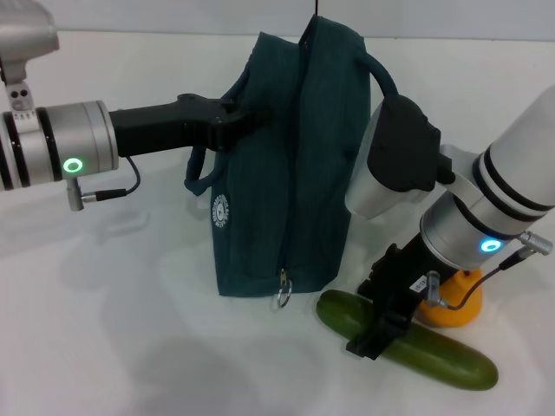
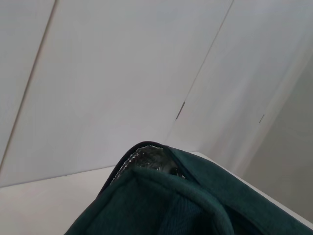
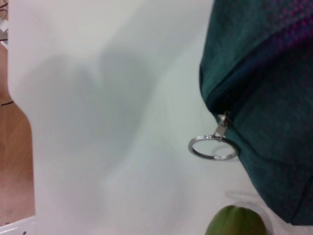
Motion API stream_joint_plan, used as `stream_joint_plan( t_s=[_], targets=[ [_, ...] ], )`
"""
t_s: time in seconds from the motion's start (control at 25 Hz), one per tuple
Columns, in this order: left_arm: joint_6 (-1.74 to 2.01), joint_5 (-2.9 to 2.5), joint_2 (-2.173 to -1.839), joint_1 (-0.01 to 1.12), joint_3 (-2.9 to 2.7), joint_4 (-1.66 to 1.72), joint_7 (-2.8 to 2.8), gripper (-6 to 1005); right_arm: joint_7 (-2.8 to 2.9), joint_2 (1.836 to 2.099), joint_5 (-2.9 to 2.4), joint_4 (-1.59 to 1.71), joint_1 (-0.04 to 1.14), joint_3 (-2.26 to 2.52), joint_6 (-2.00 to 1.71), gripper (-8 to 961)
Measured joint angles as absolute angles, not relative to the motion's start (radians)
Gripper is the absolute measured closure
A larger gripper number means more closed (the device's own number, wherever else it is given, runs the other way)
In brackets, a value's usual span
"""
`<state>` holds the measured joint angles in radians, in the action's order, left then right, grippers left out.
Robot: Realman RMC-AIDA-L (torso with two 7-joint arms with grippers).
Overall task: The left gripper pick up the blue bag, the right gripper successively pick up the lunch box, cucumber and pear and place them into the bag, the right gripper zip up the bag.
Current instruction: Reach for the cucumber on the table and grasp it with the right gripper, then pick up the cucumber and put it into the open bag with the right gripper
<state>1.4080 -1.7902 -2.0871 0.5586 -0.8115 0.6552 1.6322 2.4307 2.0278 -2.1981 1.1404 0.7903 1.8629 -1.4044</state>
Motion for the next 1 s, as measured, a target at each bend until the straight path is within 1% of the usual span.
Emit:
stream_joint_plan(
  t_s=[0.32, 0.68, 0.92, 1.0],
  targets=[
    [1.408, -1.788, -2.088, 0.560, -0.809, 0.655, 1.632, 955, 2.436, 2.028, -2.200, 1.138, 0.790, 1.863, -1.396, 256],
    [1.408, -1.752, -2.088, 0.539, -0.804, 0.655, 1.611, 955, 2.430, 2.023, -2.216, 1.101, 0.854, 1.861, -1.412, 285],
    [1.402, -1.716, -2.086, 0.534, -0.803, 0.645, 1.584, 954, 2.391, 2.018, -2.230, 1.151, 0.852, 1.773, -1.496, 363],
    [1.396, -1.714, -2.086, 0.533, -0.803, 0.644, 1.577, 954, 2.324, 2.020, -2.192, 1.177, 0.834, 1.694, -1.565, 364]
  ],
)
